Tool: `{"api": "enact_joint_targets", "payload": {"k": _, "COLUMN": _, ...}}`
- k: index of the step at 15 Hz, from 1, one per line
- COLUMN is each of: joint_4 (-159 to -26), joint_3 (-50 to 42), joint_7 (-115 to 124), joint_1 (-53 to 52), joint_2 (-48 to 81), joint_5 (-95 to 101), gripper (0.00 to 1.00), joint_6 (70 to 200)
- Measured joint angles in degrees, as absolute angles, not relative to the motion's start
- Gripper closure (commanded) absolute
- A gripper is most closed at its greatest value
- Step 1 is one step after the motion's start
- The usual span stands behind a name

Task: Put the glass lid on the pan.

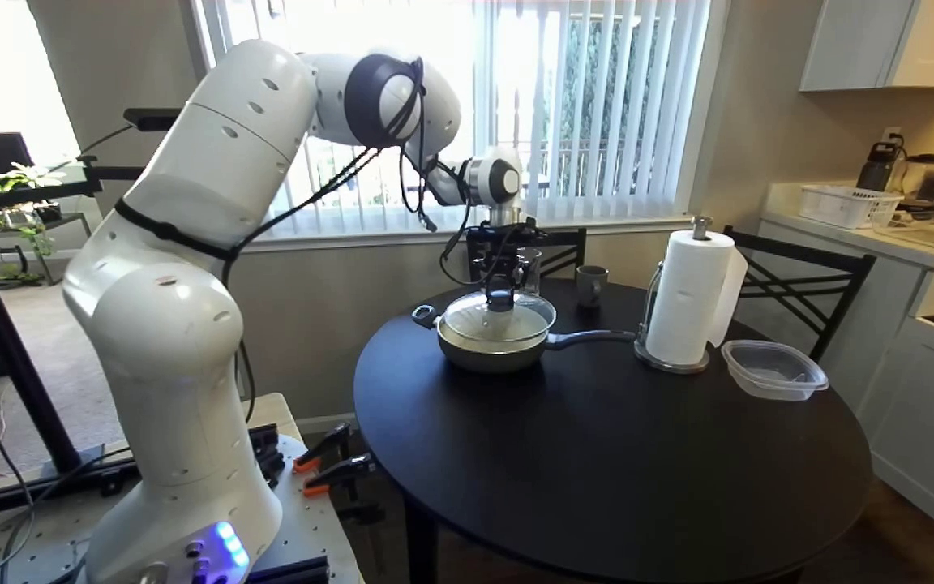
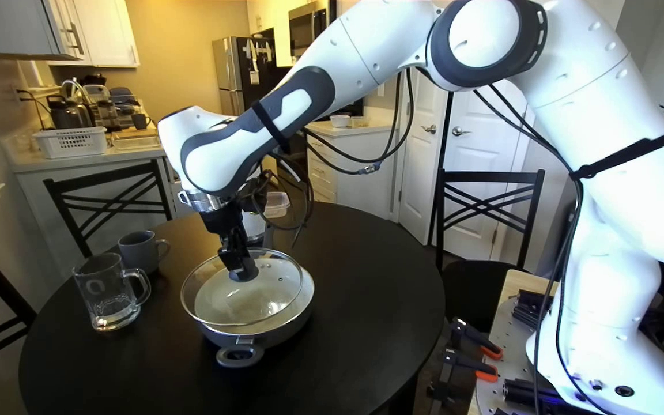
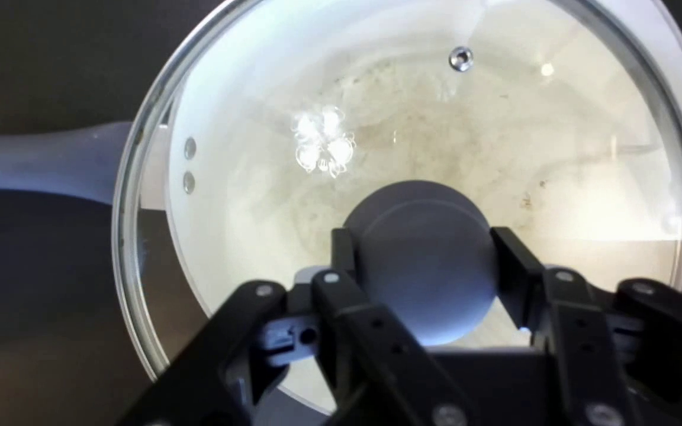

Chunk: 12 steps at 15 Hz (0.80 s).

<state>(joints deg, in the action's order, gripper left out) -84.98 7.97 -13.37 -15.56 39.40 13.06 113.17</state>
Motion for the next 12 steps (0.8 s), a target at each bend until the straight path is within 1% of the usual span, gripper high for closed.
{"api": "enact_joint_targets", "payload": {"k": 12, "joint_4": -87.24, "joint_3": 9.03, "joint_7": -13.37, "joint_1": -14.10, "joint_2": 39.02, "joint_5": 10.95, "gripper": 0.67, "joint_6": 113.19}}
